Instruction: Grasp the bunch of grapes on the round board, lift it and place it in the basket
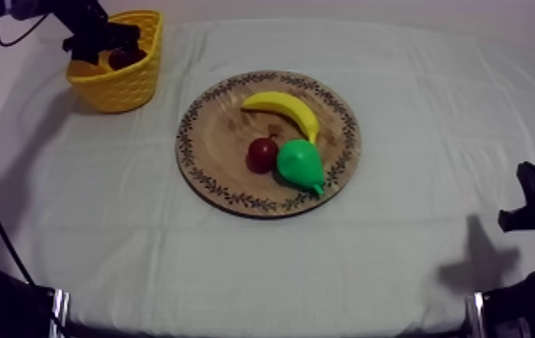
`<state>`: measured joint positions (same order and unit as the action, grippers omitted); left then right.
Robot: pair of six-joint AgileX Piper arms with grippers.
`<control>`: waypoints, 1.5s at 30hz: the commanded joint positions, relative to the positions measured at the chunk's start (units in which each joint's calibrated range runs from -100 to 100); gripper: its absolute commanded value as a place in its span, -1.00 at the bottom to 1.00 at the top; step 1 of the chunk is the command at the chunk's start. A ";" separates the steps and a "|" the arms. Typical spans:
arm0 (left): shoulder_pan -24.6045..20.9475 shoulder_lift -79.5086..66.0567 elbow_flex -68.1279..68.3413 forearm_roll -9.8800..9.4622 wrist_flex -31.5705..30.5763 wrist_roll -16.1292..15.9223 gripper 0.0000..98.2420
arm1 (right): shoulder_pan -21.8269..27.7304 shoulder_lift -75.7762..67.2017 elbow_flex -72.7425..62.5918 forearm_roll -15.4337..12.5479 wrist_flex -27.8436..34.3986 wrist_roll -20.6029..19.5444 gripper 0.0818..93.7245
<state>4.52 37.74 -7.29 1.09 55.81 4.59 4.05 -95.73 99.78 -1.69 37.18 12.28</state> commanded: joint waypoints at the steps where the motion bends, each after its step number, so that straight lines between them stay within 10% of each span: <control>1: 0.00 -0.34 0.26 0.05 0.01 0.06 0.91 | 0.01 -0.02 -0.01 0.01 -0.01 0.01 -0.99; 21: 1.46 -24.80 18.44 0.35 -7.66 0.49 0.50 | 0.01 -0.02 -0.01 0.01 -0.01 0.01 -0.99; 37: 3.42 -57.01 46.20 -4.94 -14.09 6.92 0.08 | 0.01 -0.02 -0.01 0.01 -0.01 0.01 -0.99; 45: 0.75 -73.11 68.27 -4.85 -23.92 7.61 -0.57 | 0.01 -0.02 -0.01 0.01 -0.01 0.01 -0.99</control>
<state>5.64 -29.60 51.82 -3.88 33.49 12.35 4.05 -95.73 99.78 -1.69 37.19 12.28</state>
